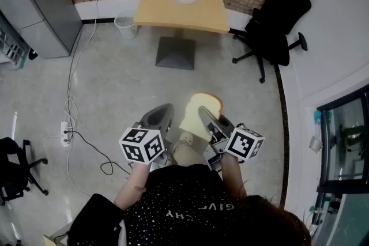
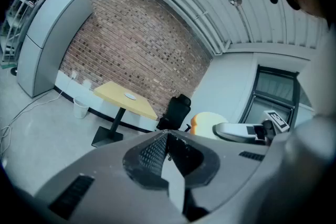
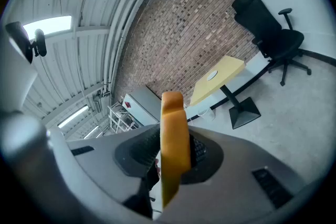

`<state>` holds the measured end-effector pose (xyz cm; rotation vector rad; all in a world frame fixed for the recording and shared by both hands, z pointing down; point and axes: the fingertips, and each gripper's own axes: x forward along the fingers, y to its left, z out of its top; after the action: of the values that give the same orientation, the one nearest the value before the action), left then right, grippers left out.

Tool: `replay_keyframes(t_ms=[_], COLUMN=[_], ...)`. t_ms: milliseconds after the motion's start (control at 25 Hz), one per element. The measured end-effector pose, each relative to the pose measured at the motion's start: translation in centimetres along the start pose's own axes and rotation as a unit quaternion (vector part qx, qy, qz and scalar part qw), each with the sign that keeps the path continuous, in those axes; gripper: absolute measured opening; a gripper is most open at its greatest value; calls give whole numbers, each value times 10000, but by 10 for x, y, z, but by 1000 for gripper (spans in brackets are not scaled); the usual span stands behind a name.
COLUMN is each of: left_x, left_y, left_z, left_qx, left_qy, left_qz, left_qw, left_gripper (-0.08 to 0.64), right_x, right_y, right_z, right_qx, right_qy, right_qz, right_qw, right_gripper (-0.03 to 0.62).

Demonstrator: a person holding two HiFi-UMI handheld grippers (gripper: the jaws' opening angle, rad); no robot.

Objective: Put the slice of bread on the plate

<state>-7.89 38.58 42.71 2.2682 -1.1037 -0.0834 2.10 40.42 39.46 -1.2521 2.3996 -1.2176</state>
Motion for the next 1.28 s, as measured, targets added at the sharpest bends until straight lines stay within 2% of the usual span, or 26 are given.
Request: replay_keyframes(t_ms=[320,800,1000,1280], left_x=[38,145,180,219], left_y=[25,57,68,72], left_z=[15,81,99,107], left_qx=[-87,75,92,126], left_qy=[35,-188,-224,-199], left_qz=[234,307,364,399], left_qw=[9997,9993,9990,9989], left_gripper=[11,11,11,11], right_x=[35,110,133,151], right_y=[-21,-72,-90,-116], right_z=[32,130,159,185], right_qx=[44,-123,-115,-56], right_qy=[54,36,32,84], right_qz=[122,283,331,401], right_qw=[9999,9995,9994,9991], right_gripper=[98,98,98,98])
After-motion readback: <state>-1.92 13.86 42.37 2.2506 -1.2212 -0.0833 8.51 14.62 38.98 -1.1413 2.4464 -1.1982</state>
